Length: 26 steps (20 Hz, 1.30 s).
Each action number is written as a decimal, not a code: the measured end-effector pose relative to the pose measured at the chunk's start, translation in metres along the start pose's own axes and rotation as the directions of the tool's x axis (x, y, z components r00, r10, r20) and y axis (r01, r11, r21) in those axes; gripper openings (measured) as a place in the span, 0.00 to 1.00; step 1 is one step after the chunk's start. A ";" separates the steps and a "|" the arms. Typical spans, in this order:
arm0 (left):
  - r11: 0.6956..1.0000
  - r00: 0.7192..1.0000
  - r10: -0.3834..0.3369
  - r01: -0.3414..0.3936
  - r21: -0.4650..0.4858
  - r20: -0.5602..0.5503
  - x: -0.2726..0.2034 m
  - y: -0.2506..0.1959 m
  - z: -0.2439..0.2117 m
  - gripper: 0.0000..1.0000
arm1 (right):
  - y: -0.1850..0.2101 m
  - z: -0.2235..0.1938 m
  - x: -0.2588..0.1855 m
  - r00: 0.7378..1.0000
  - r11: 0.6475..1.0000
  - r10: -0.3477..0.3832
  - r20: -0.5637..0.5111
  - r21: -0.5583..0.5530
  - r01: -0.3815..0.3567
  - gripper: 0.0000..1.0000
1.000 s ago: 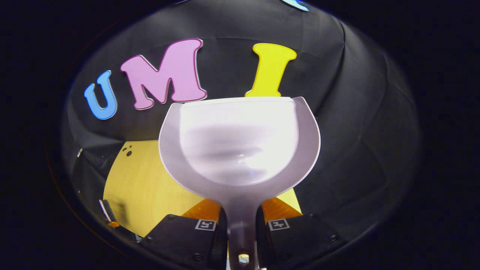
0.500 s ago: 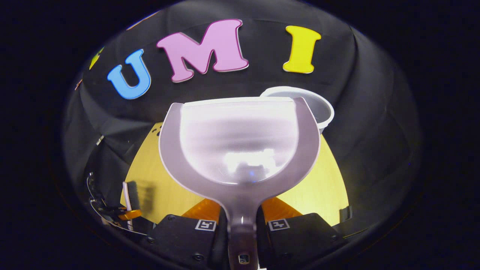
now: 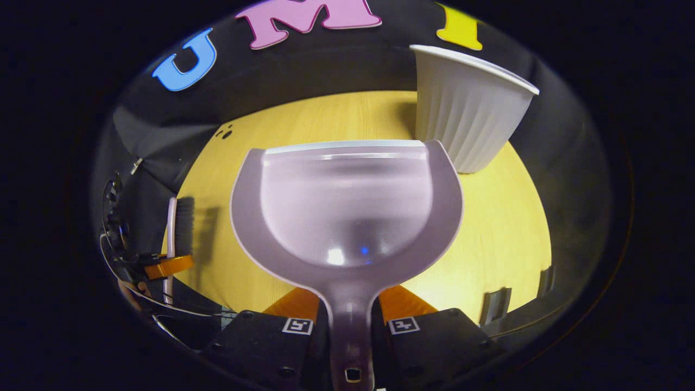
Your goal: Pick up the small broom and dustpan from the desktop, sweep the trash into the dustpan with the broom, and then empty the trash into the garbage bin.
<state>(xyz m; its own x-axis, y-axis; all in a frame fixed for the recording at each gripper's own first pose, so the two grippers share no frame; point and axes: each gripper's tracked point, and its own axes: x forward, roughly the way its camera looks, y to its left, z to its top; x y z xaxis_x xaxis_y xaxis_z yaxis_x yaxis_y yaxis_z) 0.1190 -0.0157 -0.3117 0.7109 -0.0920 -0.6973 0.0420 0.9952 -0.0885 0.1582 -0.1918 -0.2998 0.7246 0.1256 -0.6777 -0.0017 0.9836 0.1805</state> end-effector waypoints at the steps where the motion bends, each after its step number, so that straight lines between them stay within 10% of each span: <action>1: 1.000 1.000 0.016 -0.016 0.011 -0.023 0.011 0.001 0.002 0.25 | -0.002 -0.001 0.005 1.000 1.000 -0.008 -0.019 0.002 0.008 0.31; 18: 0.962 0.958 0.223 -0.187 0.197 -0.180 0.075 -0.035 0.026 0.30 | 0.004 -0.016 0.044 0.977 0.998 -0.031 -0.209 -0.060 0.019 0.34; 21: 0.970 0.967 0.202 -0.176 0.165 -0.155 0.069 -0.042 0.028 0.34 | 0.013 -0.017 0.037 0.973 0.999 0.025 -0.228 -0.031 -0.033 0.66; 23: 0.974 0.975 0.190 -0.172 0.144 -0.116 0.060 -0.048 0.030 0.75 | 0.018 -0.007 0.035 0.979 0.999 0.046 -0.197 -0.015 -0.050 1.00; 24: 0.972 0.975 0.204 -0.191 0.138 -0.087 0.050 -0.048 0.036 0.96 | 0.018 -0.003 0.031 0.981 0.999 0.048 -0.187 -0.009 -0.050 0.99; 26: 0.966 0.974 0.228 -0.226 0.126 0.004 0.022 -0.047 0.048 0.96 | 0.010 0.008 0.017 0.991 0.999 0.042 -0.129 -0.011 -0.043 0.99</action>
<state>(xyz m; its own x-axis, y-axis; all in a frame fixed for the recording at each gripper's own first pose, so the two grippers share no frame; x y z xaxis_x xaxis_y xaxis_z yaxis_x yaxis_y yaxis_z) 0.1662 -0.0630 -0.2886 0.7047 0.1372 -0.6961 -0.0317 0.9862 0.1623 0.1760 -0.1807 -0.3040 0.6290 0.1821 -0.7558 -0.0404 0.9785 0.2021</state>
